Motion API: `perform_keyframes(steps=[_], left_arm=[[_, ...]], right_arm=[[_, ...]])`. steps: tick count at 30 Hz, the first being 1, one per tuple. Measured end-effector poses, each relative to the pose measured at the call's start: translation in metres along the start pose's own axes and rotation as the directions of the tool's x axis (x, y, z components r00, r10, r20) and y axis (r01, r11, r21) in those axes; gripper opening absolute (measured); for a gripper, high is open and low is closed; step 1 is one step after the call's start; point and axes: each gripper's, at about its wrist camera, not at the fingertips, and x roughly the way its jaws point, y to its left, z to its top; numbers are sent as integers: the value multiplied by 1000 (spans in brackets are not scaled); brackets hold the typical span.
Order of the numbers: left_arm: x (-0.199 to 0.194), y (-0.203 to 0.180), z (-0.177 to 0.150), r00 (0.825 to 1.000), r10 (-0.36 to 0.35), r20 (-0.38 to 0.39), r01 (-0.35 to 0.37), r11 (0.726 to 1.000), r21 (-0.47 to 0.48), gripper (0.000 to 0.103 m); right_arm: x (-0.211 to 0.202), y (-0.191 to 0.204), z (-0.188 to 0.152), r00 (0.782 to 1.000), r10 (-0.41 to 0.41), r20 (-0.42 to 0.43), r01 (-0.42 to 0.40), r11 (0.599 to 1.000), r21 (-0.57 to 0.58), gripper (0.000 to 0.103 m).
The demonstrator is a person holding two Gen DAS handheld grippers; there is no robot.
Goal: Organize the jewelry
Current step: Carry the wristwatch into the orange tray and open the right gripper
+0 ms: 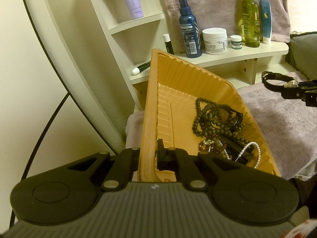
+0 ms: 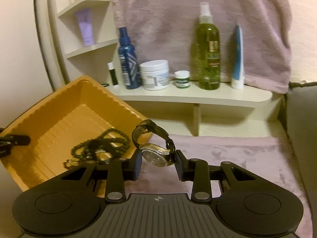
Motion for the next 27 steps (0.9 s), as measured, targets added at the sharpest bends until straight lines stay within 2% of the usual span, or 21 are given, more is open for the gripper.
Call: perform_keyframes(steps=[8,14,21,27], left_arm=[[0,1,0,1000,-9,-1,9,1000,-2,4],[2,5,-3,1000,-21,-5,21,1000,-10,4],[6,15,-9,998,-54,-14,53,998,-34,4],[11,28,-15,995,-92,-21,91,993,-71,7]], right_arm=[[4,26,7,996,87,-24,-88,996,-28,35],[15,53,9,985,161,-66,-165,984,-70,35],[35,85,9,961,224,-159,-245,961,-130,35],[57,107,3,944,232,-234,-275,946,-172,35]])
